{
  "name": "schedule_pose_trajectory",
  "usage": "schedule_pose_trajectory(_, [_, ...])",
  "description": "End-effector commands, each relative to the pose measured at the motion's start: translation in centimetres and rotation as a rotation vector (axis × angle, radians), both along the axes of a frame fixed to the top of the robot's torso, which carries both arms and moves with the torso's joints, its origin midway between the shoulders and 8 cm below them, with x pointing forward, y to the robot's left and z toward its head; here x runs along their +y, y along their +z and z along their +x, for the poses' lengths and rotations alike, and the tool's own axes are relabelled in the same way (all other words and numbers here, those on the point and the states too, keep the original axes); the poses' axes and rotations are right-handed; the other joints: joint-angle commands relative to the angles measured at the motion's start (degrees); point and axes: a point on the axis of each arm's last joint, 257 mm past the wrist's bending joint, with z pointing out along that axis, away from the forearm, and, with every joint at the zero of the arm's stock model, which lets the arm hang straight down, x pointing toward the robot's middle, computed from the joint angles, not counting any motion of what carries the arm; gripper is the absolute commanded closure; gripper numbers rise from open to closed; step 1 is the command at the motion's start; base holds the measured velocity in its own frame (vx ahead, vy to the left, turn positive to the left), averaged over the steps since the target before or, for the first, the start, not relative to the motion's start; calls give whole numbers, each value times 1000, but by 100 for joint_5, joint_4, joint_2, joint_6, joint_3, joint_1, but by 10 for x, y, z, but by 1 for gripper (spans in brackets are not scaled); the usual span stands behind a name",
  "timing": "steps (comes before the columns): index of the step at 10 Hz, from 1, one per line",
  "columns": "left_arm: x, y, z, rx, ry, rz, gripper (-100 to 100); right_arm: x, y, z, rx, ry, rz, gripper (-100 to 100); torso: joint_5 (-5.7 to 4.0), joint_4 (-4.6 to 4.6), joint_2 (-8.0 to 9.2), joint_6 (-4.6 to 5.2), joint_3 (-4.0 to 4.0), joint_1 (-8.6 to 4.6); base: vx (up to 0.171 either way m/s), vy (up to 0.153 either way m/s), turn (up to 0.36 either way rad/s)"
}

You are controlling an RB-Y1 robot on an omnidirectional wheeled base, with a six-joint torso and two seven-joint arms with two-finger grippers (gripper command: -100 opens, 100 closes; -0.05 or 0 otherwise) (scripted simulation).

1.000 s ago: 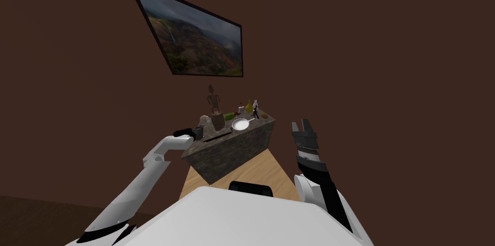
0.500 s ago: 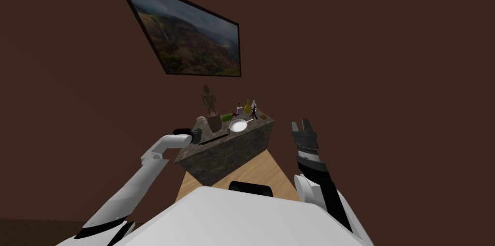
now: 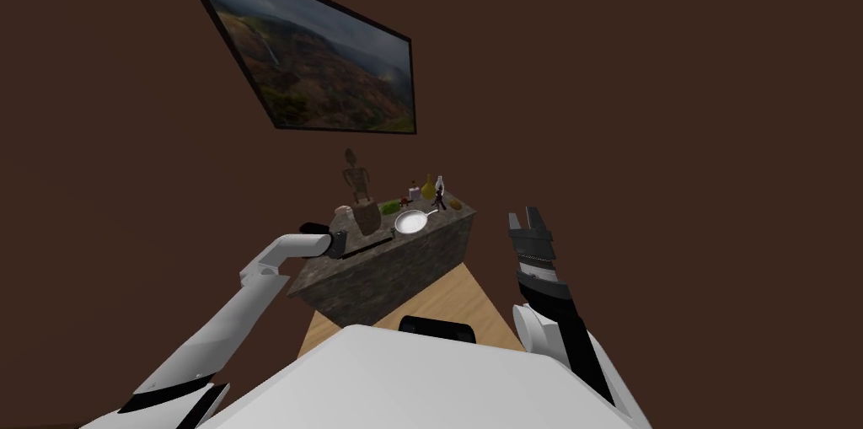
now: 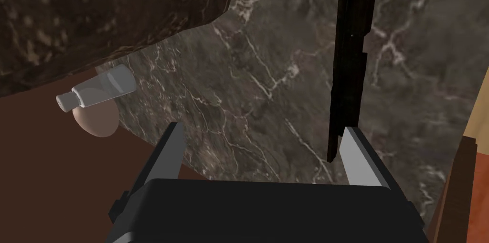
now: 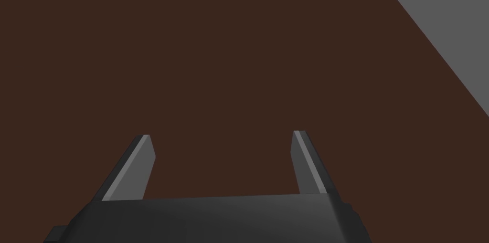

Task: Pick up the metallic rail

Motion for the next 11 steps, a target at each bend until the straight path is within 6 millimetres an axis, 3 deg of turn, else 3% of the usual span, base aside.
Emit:
schedule_pose_trajectory(1, [0, -7, -7, 39, 9, -12, -100, 0, 0, 0, 0, 0, 0, 0, 0, 0, 0, 0, 0, 0, 30, -19, 8])
schedule_pose_trajectory(11, [7, -40, -80, 336, 112, -144, -100, 0, 0, 0, 0, 0, 0, 0, 0, -1, -4, 0, -2, 1, 63, -28, -26])
